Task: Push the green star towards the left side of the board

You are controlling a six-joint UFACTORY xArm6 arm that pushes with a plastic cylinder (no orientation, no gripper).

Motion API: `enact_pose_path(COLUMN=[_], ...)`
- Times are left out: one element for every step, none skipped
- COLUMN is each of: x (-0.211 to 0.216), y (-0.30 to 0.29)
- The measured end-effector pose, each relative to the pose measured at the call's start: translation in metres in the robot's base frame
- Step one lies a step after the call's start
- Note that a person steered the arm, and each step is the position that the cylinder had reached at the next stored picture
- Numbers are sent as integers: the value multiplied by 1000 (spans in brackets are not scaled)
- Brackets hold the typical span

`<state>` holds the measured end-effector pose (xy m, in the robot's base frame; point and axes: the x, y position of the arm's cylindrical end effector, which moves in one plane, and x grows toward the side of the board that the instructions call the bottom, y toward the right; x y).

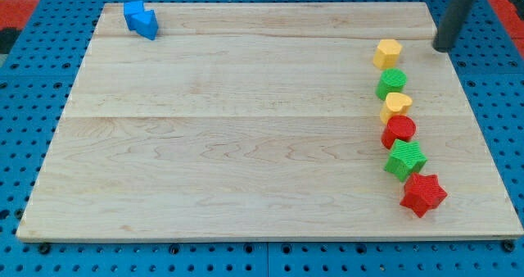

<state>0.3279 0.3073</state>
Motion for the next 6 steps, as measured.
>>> enact_pose_path(x=[65, 165, 220, 203, 183, 162], y=[38, 21, -30, -95, -173, -262])
